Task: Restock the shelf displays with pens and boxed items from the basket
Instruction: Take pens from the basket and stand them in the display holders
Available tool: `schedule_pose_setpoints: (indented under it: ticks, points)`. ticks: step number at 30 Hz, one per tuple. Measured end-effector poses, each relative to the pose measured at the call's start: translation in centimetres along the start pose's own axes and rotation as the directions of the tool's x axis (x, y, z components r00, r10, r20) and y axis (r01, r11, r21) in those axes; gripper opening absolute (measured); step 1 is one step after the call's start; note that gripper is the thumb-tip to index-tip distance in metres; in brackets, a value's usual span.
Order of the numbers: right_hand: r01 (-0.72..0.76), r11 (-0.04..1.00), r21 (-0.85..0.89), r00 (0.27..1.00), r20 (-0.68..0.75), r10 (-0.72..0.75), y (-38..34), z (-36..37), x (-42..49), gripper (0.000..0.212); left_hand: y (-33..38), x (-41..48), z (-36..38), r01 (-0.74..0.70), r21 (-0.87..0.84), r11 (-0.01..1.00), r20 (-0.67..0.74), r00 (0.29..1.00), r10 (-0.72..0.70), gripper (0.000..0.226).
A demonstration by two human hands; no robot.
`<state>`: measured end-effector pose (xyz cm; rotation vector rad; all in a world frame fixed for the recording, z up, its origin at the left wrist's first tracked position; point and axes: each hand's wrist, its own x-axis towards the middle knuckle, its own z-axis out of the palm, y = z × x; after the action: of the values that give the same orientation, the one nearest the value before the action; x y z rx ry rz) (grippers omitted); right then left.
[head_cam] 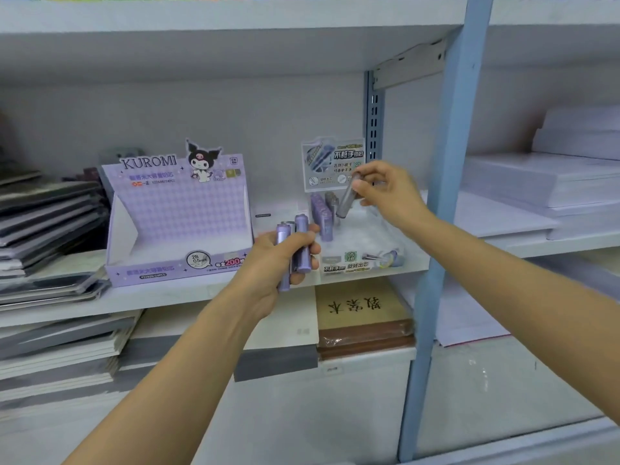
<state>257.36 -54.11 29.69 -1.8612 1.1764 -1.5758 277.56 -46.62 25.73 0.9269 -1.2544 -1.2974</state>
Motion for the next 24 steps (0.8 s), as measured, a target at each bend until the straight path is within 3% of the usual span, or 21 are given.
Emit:
schedule_pose_setpoints:
  ticks: [10,16,20,22,24]
  points:
    - [0.050,0.975,-0.218,0.968,0.251,0.007,2.1,1.0,2.0,0.015,-0.6,1.2,-1.2,-0.028,0.095,0.995,0.064,0.998,0.022,0.021]
    - [0.104,0.959,-0.262,0.980,0.190,-0.054,2.4,1.9,1.6,0.016,-0.9,1.2,-0.9,-0.052,0.090,0.995,0.073,0.996,0.045,0.024]
    - [0.165,0.897,-0.411,0.980,0.174,-0.100,2.5,2.2,1.1,0.009,-0.8,1.0,-0.6,-0.079,0.081,0.994,0.034,0.997,0.076,0.049]
    - [0.167,0.903,-0.396,0.983,0.139,-0.121,2.1,1.9,0.9,0.007,-0.8,0.9,-0.5,-0.085,0.074,0.994,0.026,0.996,0.083,0.049]
    - [0.128,0.961,-0.246,0.988,0.111,-0.103,1.1,1.4,0.4,0.011,-0.9,0.9,-0.5,-0.085,0.061,0.994,0.031,0.996,0.084,0.035]
